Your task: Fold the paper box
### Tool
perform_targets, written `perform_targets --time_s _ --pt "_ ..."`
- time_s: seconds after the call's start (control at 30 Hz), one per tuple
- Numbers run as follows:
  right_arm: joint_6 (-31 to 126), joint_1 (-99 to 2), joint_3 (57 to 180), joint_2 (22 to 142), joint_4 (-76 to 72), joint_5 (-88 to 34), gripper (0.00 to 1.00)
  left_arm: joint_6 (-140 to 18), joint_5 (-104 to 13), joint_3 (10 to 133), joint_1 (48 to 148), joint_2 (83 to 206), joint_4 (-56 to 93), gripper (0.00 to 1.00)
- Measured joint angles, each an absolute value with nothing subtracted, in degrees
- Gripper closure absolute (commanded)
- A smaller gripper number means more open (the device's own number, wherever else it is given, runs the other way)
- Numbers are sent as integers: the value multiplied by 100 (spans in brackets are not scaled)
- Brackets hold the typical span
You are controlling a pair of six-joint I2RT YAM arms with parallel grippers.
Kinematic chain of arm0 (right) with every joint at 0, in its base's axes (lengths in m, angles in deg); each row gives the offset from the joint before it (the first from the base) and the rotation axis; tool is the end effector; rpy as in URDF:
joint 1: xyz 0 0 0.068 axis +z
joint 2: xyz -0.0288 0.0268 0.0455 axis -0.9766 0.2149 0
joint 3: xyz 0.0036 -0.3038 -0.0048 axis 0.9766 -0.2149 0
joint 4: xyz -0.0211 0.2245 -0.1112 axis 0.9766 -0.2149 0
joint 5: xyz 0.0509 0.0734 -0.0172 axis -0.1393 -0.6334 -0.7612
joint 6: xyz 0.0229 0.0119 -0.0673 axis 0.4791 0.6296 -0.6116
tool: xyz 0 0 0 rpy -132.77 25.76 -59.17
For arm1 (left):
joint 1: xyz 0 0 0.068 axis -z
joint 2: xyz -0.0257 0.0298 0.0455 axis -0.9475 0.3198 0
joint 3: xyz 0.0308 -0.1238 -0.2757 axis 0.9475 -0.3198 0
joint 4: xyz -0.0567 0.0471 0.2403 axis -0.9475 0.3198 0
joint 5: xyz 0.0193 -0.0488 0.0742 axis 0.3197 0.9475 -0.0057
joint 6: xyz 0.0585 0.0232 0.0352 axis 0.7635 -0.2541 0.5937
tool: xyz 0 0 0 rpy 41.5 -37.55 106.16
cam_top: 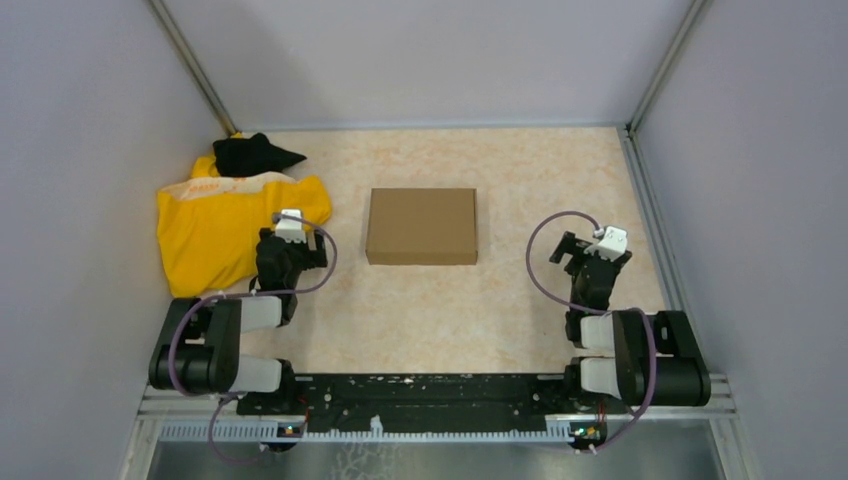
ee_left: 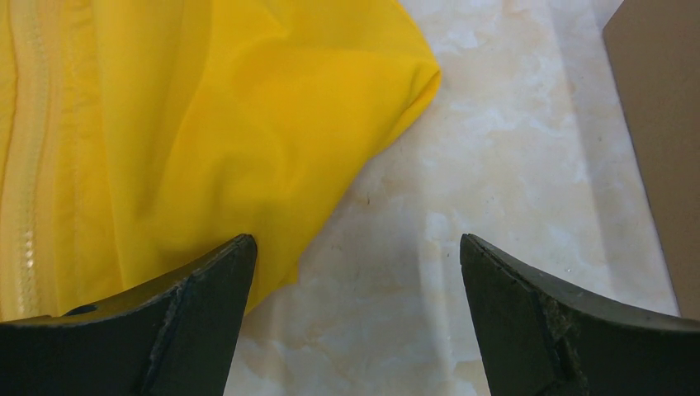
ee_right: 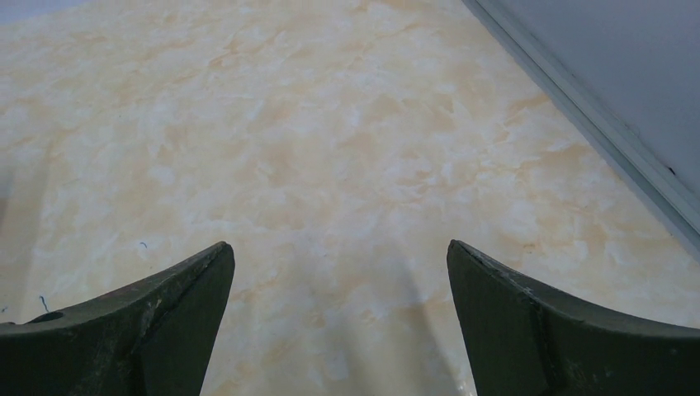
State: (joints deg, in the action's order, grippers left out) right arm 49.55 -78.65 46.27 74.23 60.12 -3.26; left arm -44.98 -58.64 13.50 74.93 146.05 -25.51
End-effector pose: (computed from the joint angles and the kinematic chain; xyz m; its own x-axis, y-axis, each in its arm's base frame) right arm 0.2021 -0.0203 0.1792 -0.0978 0.1469 -0.9843 0.3116 0.9438 0.1099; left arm 0.2415 -0.0098 0.1804 -0.2988 0.1000 -0.9491 0.0025 0.9946 0.1040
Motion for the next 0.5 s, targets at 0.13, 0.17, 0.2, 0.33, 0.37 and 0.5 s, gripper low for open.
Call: perform_targets --time_s 0.13,0.17,0.2,0.33,0.37,0.5 --pt "4889 -7865 4699 7487 6150 -427 1 -4472 -5538 1724 7412 15073 -2652 1" --pt "4867 -7865 4699 7480 6189 -464 1 -4472 -5464 1820 7407 15156 -2650 1" --pt "4845 -7865 4699 7471 6211 -477 1 -4472 -5381 1892 7401 15202 -2652 1" --pt "4845 -7859 4767 7080 5820 -519 1 -4498 -5145 1903 7388 15138 -2689 1" --pt "4850 -7854 4826 6929 5651 -523 1 -4509 -5112 1888 7383 15108 -2698 1" --pt "4839 -7839 5123 6394 5061 -554 1 -4514 -4928 1881 7383 15081 -2709 1"
